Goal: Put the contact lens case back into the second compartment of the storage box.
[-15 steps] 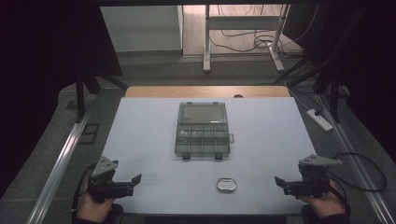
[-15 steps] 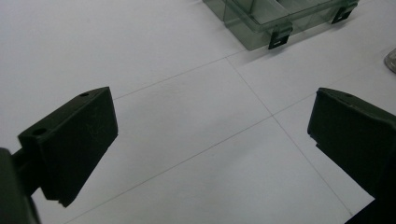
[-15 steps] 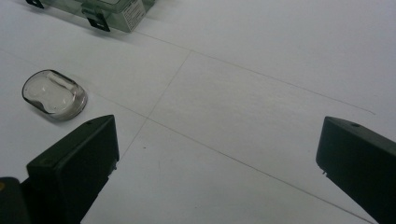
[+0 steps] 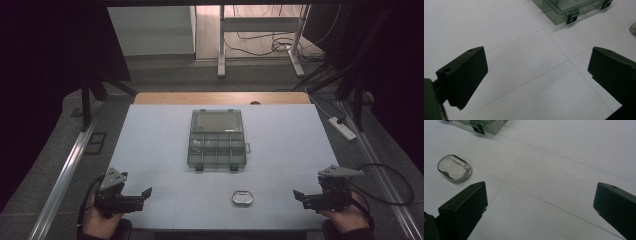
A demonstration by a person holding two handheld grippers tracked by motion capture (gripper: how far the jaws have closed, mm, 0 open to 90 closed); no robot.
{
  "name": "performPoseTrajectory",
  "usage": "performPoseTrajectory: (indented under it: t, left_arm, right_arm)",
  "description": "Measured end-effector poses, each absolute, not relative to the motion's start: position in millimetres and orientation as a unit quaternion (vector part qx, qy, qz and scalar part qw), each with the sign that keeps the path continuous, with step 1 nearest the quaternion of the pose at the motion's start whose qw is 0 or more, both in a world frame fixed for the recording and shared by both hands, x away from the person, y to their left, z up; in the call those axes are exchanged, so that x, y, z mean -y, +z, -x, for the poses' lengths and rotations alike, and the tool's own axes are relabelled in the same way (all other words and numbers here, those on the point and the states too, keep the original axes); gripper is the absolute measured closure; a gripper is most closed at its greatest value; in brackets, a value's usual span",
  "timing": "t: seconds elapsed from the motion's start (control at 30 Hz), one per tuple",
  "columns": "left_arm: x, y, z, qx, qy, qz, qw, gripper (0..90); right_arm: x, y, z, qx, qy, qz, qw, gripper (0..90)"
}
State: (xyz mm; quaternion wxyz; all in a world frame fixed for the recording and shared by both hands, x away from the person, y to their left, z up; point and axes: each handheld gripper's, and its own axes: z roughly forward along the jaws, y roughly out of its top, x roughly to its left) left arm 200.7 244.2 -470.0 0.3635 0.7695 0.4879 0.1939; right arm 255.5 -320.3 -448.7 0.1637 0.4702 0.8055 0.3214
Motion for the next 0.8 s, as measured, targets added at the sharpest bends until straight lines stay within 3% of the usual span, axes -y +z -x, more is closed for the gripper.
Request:
performPoseTrajectory:
  t: [0.8]
  left_arm:
    - [-245.1, -470.0, -200.7, -0.492, 0.193, -0.766, 0.364, 2.8]
  right_arm:
    - [313.4, -442.7, -260.6, -0.82, 0.355, -0.427, 0.142, 0.0]
